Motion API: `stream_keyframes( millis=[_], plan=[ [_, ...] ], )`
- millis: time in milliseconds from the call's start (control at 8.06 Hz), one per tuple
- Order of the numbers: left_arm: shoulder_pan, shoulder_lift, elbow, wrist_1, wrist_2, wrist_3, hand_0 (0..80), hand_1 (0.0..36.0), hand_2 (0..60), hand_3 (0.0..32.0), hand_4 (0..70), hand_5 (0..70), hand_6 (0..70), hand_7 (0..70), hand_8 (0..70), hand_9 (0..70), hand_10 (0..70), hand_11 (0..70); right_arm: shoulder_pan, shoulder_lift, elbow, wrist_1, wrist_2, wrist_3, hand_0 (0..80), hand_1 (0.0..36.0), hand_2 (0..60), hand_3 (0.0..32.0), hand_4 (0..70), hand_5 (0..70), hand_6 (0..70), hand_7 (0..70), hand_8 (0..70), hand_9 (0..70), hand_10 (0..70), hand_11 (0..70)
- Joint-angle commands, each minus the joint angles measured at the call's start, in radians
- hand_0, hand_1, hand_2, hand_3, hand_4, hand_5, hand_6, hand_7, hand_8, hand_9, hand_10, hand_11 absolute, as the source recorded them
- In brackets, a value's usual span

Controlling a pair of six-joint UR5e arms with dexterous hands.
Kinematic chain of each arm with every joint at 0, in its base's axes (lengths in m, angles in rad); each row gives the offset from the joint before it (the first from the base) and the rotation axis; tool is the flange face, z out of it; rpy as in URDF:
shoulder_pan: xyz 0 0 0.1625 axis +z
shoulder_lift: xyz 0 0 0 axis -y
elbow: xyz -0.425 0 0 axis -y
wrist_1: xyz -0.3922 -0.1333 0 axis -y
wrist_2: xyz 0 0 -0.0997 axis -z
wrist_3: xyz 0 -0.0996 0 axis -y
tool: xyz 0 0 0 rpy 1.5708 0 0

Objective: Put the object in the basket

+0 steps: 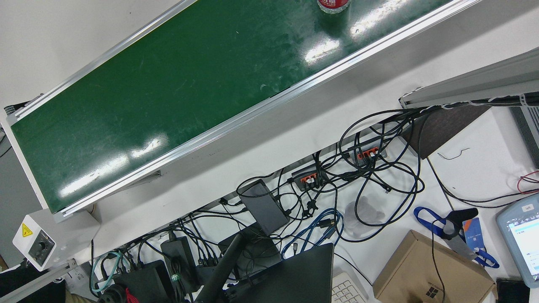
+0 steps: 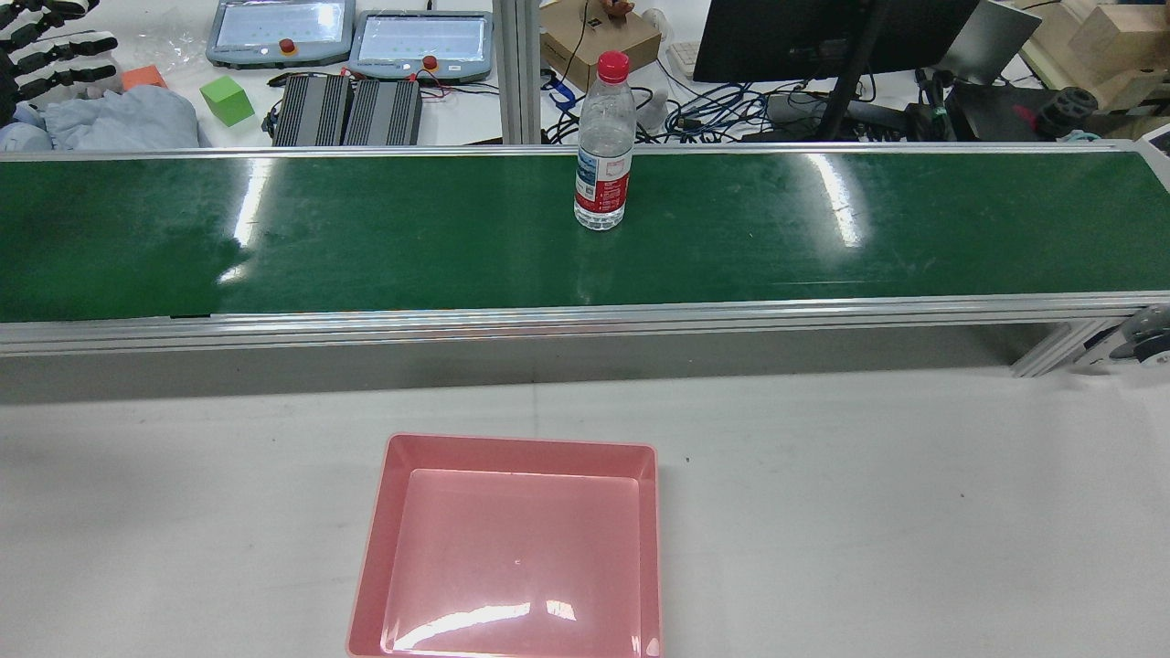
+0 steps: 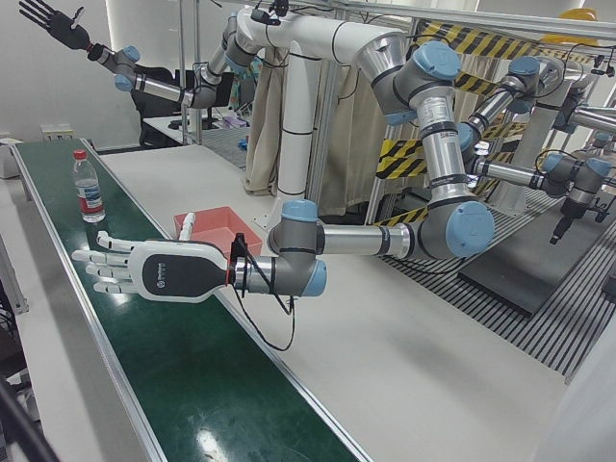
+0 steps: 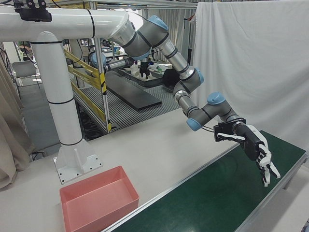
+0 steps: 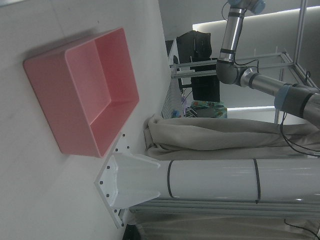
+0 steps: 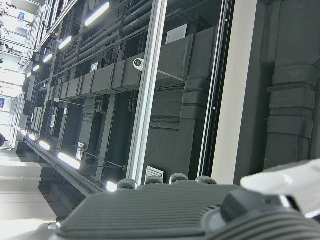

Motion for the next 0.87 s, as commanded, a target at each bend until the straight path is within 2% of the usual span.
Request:
stream_keyframes(
  millis=[0,124,496,745],
  plan=[
    [-0.001,-0.004,-0.008,0.008,-0.003,0.004,48.7,4.0,0.0,8.8,3.0,35.9,5.9,5.0,12.9,12.5,9.3,14.2,0.000,0.000,0.000,0.000,0.000,0.001,0.0,0.0,0.0,0.0,0.0,0.0,0.0,0.0,0.0,0.0,0.0,0.0],
    [0.001,-0.001,-0.028,0.019,-0.003,0.004,49.0,4.0,0.0,9.8,1.5,35.4,4.8,4.7,11.4,11.3,8.5,13.1,0.000,0.000,0.002,0.000,0.000,0.001,0.0,0.0,0.0,0.0,0.0,0.0,0.0,0.0,0.0,0.0,0.0,0.0],
    [0.007,0.065,-0.198,0.142,-0.003,0.001,49.9,4.1,0.0,10.0,0.8,35.9,3.6,4.2,10.7,10.4,8.5,13.3,0.000,0.000,0.002,0.000,0.000,0.001,0.0,0.0,0.0,0.0,0.0,0.0,0.0,0.0,0.0,0.0,0.0,0.0],
    [0.024,0.062,-0.201,0.152,-0.017,0.005,49.0,2.6,0.0,10.8,1.2,35.5,3.5,3.9,10.5,10.5,8.9,13.7,0.000,0.000,0.000,0.000,0.000,0.001,0.0,0.0,0.0,0.0,0.0,0.0,0.0,0.0,0.0,0.0,0.0,0.0]
  ],
)
